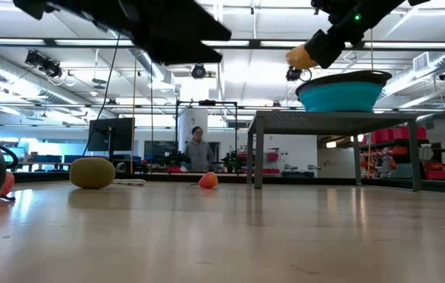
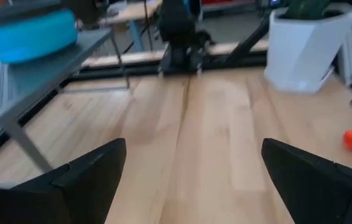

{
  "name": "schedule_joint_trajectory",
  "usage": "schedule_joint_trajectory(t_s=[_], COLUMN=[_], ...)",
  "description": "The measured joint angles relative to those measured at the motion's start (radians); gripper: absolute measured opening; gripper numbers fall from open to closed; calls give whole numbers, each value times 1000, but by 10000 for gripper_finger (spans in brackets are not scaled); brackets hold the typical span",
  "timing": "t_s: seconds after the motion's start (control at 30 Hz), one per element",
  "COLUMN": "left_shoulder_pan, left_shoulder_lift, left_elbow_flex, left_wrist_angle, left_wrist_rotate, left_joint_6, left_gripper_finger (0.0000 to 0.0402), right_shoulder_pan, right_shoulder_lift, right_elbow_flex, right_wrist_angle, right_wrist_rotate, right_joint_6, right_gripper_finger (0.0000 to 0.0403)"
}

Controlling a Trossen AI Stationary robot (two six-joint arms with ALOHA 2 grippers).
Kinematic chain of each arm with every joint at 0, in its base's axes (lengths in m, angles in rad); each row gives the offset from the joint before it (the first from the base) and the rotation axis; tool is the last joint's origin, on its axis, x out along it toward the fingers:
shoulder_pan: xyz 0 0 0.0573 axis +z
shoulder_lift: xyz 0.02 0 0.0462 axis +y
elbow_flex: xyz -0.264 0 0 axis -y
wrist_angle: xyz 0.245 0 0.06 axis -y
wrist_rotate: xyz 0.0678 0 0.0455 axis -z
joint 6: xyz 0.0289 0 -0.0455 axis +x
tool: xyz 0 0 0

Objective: Pick & Place Fruit
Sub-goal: Put the yellow mango into the blue strainer bowl on the shelf

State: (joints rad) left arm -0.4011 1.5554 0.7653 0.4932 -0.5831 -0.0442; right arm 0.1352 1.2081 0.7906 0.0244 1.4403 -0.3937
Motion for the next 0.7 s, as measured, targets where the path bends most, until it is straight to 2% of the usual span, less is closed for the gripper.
schedule_joint_trajectory(t_s=[0.27,0.37,0.53,0.7], left_shoulder_pan=[5,6,6,5], left_shoulder_lift=[0,0,0,0], left_elbow_flex=[-5,-5,-5,-5], left_wrist_angle=[-2,-4,-9,-9], left_wrist_rotate=[-7,-55,-104,-104], left_joint_6=[12,35,38,33], left_gripper_finger=[387,387,387,387], right_shoulder_pan=[-76,-96,-118,-122], right_shoulder_lift=[-82,-104,-140,-157], right_elbow_flex=[0,0,0,0], right_wrist_angle=[-119,-182,-299,-336], right_wrist_rotate=[-9,-10,-16,-86], right_joint_6=[7,44,171,239], right_gripper_finger=[193,198,239,287])
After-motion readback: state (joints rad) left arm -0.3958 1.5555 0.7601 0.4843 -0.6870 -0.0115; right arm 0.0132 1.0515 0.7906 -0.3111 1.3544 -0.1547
